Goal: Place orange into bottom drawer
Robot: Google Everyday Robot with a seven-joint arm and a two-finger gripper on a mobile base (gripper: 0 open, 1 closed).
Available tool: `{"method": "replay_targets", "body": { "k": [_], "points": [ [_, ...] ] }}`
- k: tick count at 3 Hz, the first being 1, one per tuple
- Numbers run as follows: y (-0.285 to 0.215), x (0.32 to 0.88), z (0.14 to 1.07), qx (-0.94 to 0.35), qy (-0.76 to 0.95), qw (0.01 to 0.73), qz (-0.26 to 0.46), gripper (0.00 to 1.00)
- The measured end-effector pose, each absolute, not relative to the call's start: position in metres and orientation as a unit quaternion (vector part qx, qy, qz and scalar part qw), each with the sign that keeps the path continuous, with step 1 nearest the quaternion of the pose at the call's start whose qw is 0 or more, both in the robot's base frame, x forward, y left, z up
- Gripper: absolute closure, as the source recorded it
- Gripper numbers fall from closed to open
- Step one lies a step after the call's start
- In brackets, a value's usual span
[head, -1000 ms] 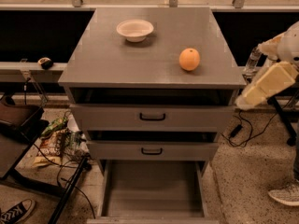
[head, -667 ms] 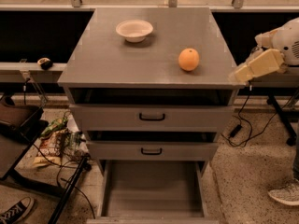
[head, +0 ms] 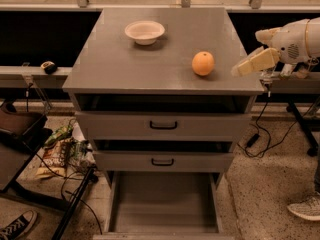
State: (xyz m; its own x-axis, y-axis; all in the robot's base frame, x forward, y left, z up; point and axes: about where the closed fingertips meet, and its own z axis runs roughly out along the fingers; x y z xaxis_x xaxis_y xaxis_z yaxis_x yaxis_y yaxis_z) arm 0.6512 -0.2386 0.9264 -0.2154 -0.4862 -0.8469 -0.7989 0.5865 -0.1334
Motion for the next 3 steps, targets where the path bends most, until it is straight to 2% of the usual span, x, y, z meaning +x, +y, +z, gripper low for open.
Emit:
{"method": "replay_targets", "body": {
  "k": [1, 3],
  "points": [
    [-0.227, 0.689, 0.917, -0.436, 0.733, 0.489, 0.182, 0.00],
    [-0.168, 0.719, 0.899, -0.471, 0.700, 0.487, 0.226, 0.00]
  ]
}}
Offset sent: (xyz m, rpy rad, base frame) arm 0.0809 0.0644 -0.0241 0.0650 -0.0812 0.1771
